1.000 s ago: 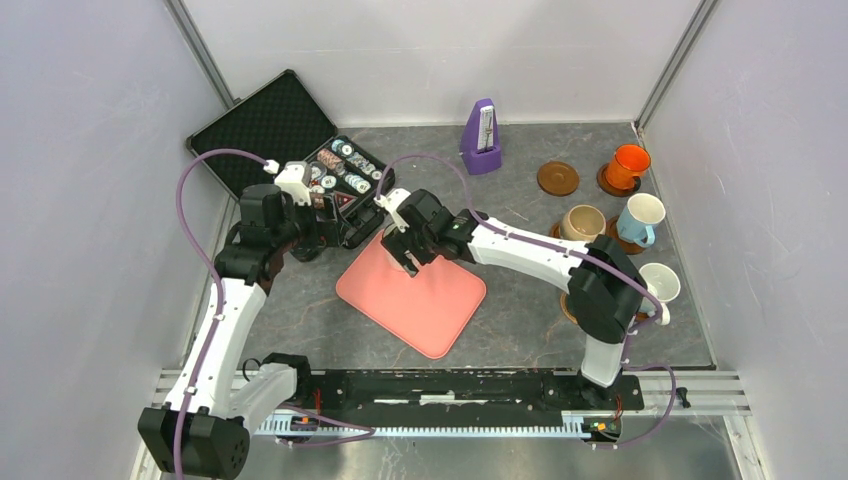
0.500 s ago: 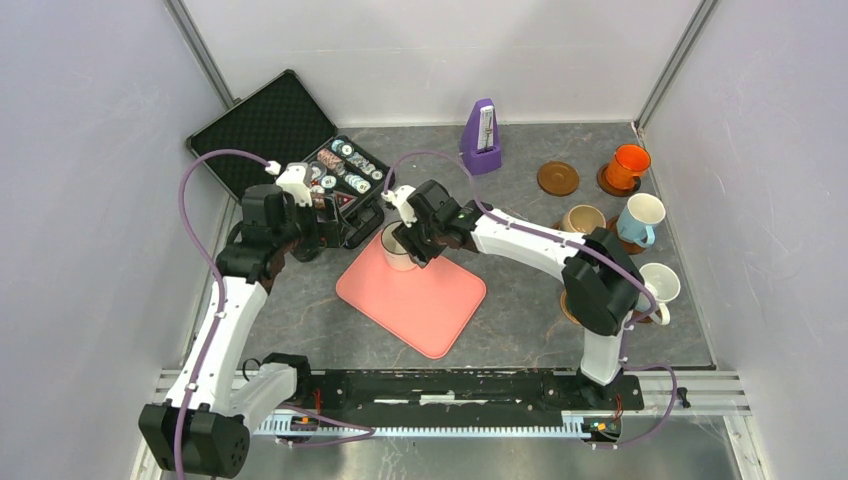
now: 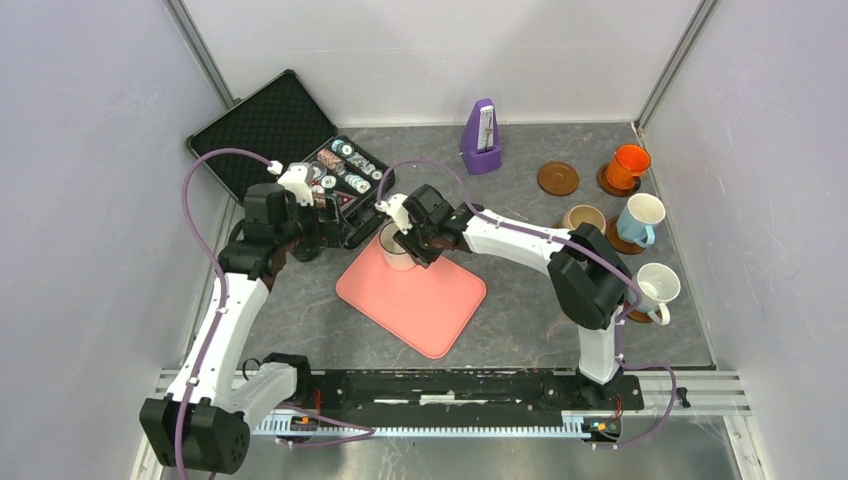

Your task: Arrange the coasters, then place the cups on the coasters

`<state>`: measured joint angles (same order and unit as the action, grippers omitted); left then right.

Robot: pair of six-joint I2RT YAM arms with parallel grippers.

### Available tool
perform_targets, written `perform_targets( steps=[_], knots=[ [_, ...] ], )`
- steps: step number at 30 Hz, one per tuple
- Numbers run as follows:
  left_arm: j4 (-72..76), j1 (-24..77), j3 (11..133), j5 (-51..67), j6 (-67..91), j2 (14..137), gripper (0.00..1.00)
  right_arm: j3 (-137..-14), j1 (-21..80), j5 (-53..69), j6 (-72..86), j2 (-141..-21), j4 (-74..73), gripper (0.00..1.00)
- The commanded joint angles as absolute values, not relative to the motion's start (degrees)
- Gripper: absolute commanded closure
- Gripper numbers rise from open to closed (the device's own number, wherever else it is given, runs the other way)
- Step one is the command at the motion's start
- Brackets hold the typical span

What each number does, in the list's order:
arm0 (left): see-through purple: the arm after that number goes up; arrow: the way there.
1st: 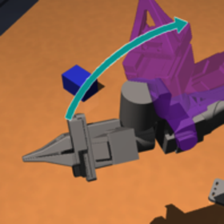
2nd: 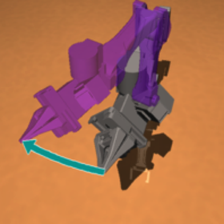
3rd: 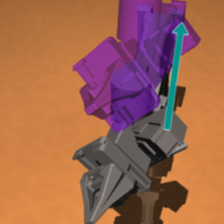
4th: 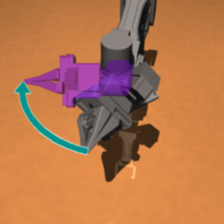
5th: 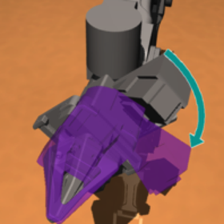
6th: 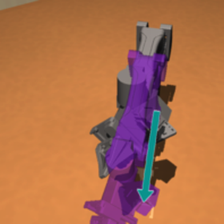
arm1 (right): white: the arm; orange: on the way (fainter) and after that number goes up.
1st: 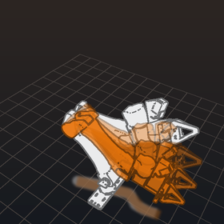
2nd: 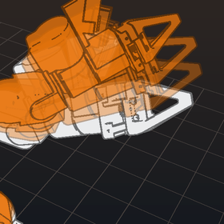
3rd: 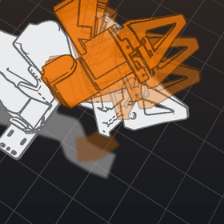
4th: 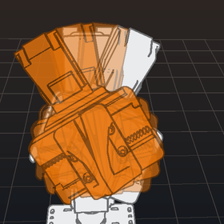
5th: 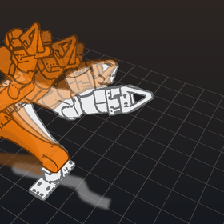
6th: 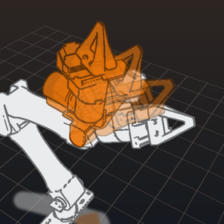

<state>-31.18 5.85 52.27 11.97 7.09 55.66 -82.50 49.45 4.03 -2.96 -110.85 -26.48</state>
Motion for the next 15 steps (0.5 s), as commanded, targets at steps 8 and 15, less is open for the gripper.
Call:
perform_targets(
  steps=[8,15],
  knots=[
    [-30.1,5.6,53.2,12.4,6.2,56.6,0.0,-82.1,49.6,2.5,-7.9,-107.2,-22.2,0.97],
    [-29.9,5.5,53.9,12.8,4.6,57.8,0.0,-79.4,48.8,1.2,-9.7,-99.2,-18.2,1.0]
  ],
)
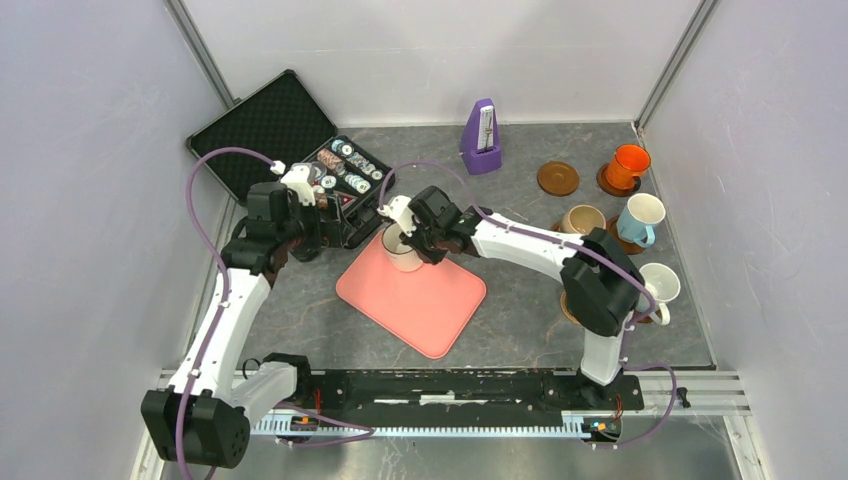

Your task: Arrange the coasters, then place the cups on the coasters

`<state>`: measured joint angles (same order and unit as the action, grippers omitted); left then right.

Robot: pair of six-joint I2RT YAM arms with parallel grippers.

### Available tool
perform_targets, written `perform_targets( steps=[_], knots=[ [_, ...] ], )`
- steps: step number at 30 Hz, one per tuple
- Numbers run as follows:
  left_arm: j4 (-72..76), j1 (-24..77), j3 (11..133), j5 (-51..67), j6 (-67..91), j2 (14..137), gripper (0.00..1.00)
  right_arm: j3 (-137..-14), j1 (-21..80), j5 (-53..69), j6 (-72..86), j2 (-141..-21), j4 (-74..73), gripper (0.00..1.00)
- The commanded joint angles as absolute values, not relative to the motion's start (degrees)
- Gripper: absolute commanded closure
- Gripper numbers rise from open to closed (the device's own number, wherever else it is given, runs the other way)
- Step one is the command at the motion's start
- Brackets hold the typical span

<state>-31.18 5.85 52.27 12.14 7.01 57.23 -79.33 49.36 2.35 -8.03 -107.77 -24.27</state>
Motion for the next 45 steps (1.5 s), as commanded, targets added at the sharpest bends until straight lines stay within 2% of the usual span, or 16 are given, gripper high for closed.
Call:
perform_targets(
  steps=[1,6,13,20,29,38,45],
  knots=[
    [-29.8,5.6,54.1,13.0,4.5,58.1,0.0,-79.5,48.4,1.1,-9.6,-98.3,-18.0,1.0],
    [-29.6,5.6,55.1,13.4,3.9,59.1,0.0,-80.0,43.6,1.3,-7.6,-94.9,-17.7,1.0],
    [-29.5,5.6,56.6,13.8,2.7,60.3,0.0,-78.9,30.7,2.7,-1.9,-90.9,-17.1,1.0],
    [-29.5,5.6,58.2,14.4,2.2,62.2,0.0,-72.1,19.0,-2.8,-0.1,-85.0,-11.4,1.0],
    [-28.7,5.6,58.4,15.4,3.7,63.6,0.0,-72.0,4.0,-3.3,-0.1,-89.1,-7.5,1.0],
    [-29.2,5.6,59.3,15.4,3.7,64.7,0.0,-72.6,-1.3,-3.5,1.5,-95.3,-0.4,1.0],
    [-29.7,5.6,60.4,15.2,4.1,66.0,0.0,-72.9,-1.4,-2.9,1.5,-99.1,3.5,1.0]
  ],
)
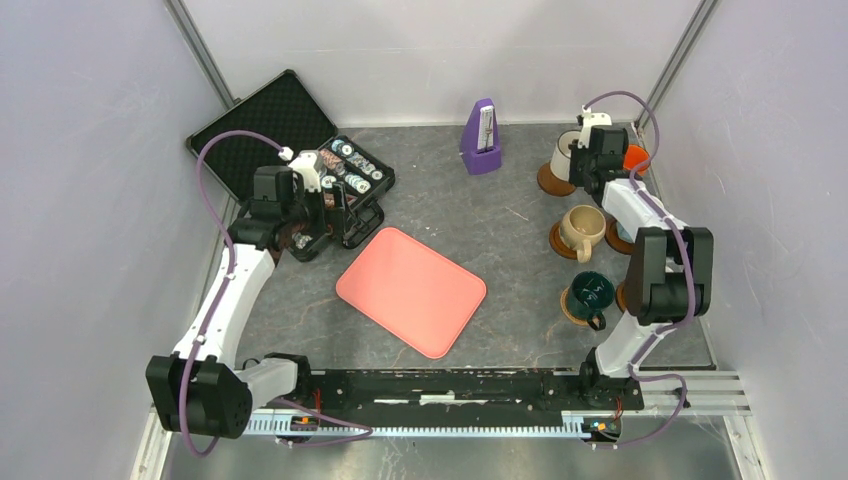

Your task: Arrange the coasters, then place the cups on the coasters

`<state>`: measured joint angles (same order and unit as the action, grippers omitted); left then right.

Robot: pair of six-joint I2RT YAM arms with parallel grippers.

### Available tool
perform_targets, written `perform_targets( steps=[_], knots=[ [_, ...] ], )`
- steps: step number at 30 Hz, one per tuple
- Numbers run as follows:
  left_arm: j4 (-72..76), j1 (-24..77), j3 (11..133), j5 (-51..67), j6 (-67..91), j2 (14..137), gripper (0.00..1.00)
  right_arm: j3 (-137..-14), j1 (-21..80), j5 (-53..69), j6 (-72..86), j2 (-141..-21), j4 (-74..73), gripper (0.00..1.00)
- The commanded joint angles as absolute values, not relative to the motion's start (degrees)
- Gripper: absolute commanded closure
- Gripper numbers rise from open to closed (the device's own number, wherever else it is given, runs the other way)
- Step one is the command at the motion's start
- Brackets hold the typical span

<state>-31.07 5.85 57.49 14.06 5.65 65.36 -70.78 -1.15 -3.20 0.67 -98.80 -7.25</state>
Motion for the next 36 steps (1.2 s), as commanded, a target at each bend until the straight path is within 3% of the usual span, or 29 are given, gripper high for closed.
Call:
perform_targets(
  steps=[1,36],
  knots=[
    [-29.7,5.6,60.6,15.2,4.1,66.1,0.0,-72.7,-1.3,-2.8,1.3,-99.4,3.8,1.0],
    [-30.8,5.6,62.5,14.6,4.1,68.1,0.0,-71.1,-1.4,-2.5,1.0,-107.1,7.0,0.98]
  ],
)
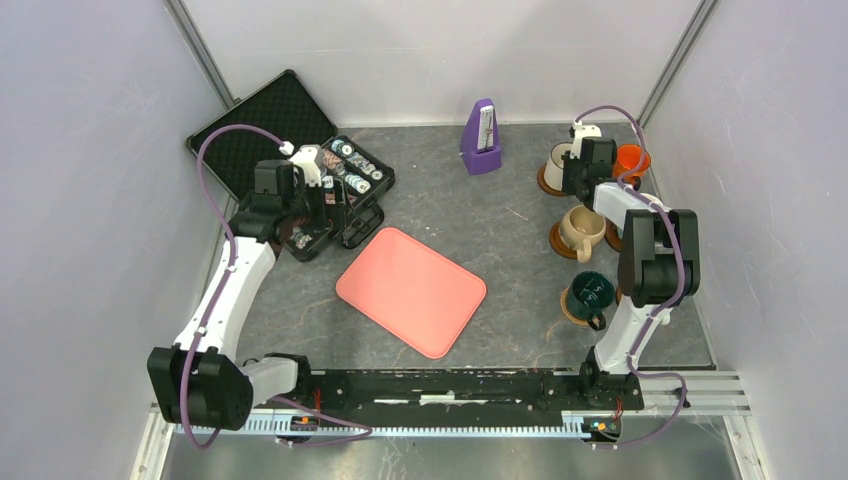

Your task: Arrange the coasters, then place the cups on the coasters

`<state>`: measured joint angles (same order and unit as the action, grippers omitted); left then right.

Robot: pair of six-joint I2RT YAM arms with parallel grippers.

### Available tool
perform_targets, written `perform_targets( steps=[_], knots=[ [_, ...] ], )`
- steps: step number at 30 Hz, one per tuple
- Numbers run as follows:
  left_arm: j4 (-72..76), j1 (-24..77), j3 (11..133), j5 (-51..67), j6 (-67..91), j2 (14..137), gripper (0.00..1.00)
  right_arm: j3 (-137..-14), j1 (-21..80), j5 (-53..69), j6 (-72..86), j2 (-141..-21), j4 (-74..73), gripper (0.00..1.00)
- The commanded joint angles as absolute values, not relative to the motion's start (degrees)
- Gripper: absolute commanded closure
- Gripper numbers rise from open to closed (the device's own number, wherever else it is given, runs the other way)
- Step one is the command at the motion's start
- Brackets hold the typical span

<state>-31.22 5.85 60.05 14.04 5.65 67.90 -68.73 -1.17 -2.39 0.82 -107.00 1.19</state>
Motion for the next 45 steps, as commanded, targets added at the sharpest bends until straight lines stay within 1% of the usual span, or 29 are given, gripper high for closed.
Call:
perform_targets(
  steps=[1,4,7,11,15,17,18,19,21,22,24,27,30,33,35,40,42,45],
  knots=[
    [-30.8,5.6,62.6,14.5,4.1,68.2,0.0,-71.0,-1.3,-2.6,1.0,-107.1,7.0,0.97],
    [-30.7,5.7,62.7,14.5,4.1,68.1,0.0,-71.1,-1.3,-3.0,1.1,-107.4,6.6,0.95],
    [-30.8,5.6,62.7,14.4,4.0,68.1,0.0,-71.5,-1.4,-3.2,1.2,-107.7,5.7,0.89],
    [-30.8,5.6,62.6,14.5,4.0,68.2,0.0,-71.5,-1.4,-3.6,1.7,-107.6,5.2,0.78],
    [-30.8,5.6,62.6,14.6,4.0,68.3,0.0,-71.4,-1.3,-3.8,1.8,-107.5,4.6,0.74],
    [-30.8,5.6,62.6,14.6,3.9,68.3,0.0,-71.1,-1.4,-3.9,1.7,-107.3,4.2,0.68],
    [-30.8,5.6,62.6,14.7,3.8,68.2,0.0,-71.0,-1.4,-4.0,1.7,-107.2,3.9,0.63],
    [-30.9,5.6,62.7,14.6,3.7,68.2,0.0,-70.9,-1.4,-4.1,1.8,-107.0,3.6,0.62],
    [-31.1,5.6,62.8,14.7,3.3,68.2,0.0,-70.4,-1.4,-4.1,1.6,-106.3,3.4,0.56],
    [-31.2,5.6,62.8,14.7,3.1,68.3,0.0,-70.2,-1.4,-4.1,1.6,-105.7,3.4,0.5],
    [-31.3,5.6,62.8,14.6,2.7,68.2,0.0,-69.5,-1.4,-4.0,1.2,-104.6,3.3,0.43],
    [-31.9,5.6,62.8,14.8,1.8,68.3,0.0,-68.9,-1.3,-3.8,0.5,-102.4,2.8,0.29],
    [-32.9,5.6,62.8,15.1,0.7,68.5,0.0,-69.2,-1.5,-3.4,-2.2,-99.3,1.5,0.18],
    [-33.5,5.6,62.8,14.7,0.3,68.8,0.0,-70.7,-1.6,-1.7,-5.4,-96.7,-1.2,0.1],
    [-33.3,5.7,62.8,14.6,0.3,69.0,0.0,-73.7,-1.6,1.2,-8.4,-95.9,-5.4,0.07],
    [-30.6,5.5,62.6,12.8,2.2,69.1,0.0,-79.6,-0.4,9.0,-10.0,-93.4,-15.2,0.08],
    [-28.8,5.1,62.7,12.5,4.0,69.1,0.0,-79.8,4.4,9.5,-10.6,-92.1,-19.0,0.09],
    [-27.2,3.6,62.4,13.7,5.9,68.7,0.0,-76.8,11.3,10.1,-12.0,-90.0,-21.5,0.1]
  ],
)
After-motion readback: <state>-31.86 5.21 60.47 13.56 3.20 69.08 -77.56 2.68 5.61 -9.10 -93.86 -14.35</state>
